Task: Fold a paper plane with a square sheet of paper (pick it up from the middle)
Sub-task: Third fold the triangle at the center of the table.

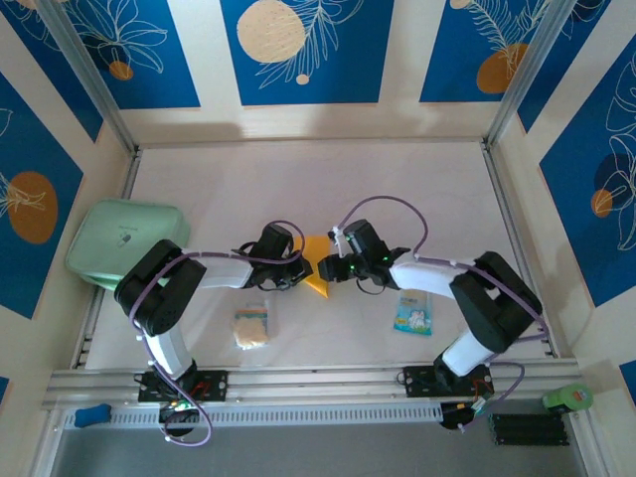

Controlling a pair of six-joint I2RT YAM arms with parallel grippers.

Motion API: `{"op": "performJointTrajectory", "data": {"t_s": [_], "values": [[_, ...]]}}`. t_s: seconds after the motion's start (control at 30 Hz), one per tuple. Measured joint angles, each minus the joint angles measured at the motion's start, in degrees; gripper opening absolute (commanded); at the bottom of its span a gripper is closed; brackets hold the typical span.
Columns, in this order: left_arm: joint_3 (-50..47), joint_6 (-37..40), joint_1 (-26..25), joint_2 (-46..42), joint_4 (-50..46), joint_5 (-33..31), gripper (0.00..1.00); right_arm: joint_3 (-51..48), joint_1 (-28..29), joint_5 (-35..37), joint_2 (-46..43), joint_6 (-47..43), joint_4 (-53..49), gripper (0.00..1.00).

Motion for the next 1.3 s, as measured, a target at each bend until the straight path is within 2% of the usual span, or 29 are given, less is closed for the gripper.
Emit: {"op": "performJointTrajectory", "data": {"t_s": [0.1,0.17,0.37,0.43,0.77,1.3], "values": [[0.0,0.07,0.0,0.0,0.0,0.0,0.12,0.0,-0.76,-1.25,-3.8,2.03,-1.88,0.35],[0.0,0.22,0.0,0.0,0.0,0.0,0.12,0.0,-0.79,-2.43,-5.18,3.17,-3.52,0.29],[0.0,0.22,0.02,0.0,0.0,0.0,0.12,0.0,-0.61,-8.92,-4.74,6.03,-6.99,0.09],[0.0,0.22,0.0,0.0,0.0,0.0,0.12,0.0,-0.28,-10.62,-3.56,6.97,-7.06,0.06],[0.02,0.22,0.0,0.0,0.0,0.0,0.12,2.82,1.16,-15.21,4.9,9.18,-7.04,0.03],[0.0,0.22,0.0,0.0,0.09,0.02,0.12,5.38,1.31,-15.3,9.38,9.66,-8.39,0.03]]}}
